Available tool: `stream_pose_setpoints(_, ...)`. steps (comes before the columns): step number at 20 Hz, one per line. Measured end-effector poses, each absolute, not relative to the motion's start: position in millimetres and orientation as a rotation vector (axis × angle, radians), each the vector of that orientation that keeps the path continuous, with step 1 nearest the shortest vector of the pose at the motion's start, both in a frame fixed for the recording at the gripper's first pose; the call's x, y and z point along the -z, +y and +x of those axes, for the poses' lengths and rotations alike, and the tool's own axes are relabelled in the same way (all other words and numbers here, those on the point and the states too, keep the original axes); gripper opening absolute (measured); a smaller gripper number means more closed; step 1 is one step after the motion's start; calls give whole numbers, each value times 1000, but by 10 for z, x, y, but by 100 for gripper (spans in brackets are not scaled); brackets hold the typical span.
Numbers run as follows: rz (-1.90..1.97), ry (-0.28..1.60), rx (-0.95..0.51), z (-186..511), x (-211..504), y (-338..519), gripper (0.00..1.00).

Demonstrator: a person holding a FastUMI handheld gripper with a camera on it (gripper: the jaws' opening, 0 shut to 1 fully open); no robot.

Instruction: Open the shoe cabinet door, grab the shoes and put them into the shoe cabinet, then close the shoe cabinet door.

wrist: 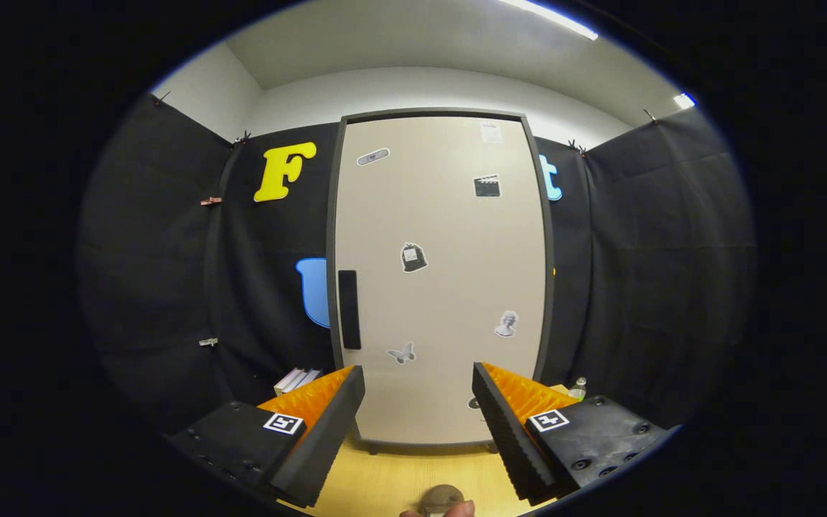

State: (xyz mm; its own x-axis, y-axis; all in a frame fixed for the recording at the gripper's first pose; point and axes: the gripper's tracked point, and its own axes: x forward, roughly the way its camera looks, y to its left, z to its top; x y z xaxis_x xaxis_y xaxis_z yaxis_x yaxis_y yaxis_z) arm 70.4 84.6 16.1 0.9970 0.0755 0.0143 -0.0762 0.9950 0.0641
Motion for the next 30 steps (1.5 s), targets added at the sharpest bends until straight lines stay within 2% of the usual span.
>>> stream_pose_setpoints(18,51,20,-105,2408,49,1910,97)
stream_pose_setpoints(20,70,20,-83,2572,54,1913,89)
stream_pose_setpoints(21,72,31,-79,2638,84,1924,78)
stream_pose_setpoints(23,57,52,-55,2741,149,1920,71)
stream_pose_setpoints(25,0,6,-33,2725,94,1903,51)
stream_pose_setpoints(26,-26,-6,-33,2805,131,1952,51)
stream_pose_setpoints(28,-2,3,-25,2735,126,1933,37)
stream_pose_setpoints(30,44,38,-45,2722,111,1944,31)
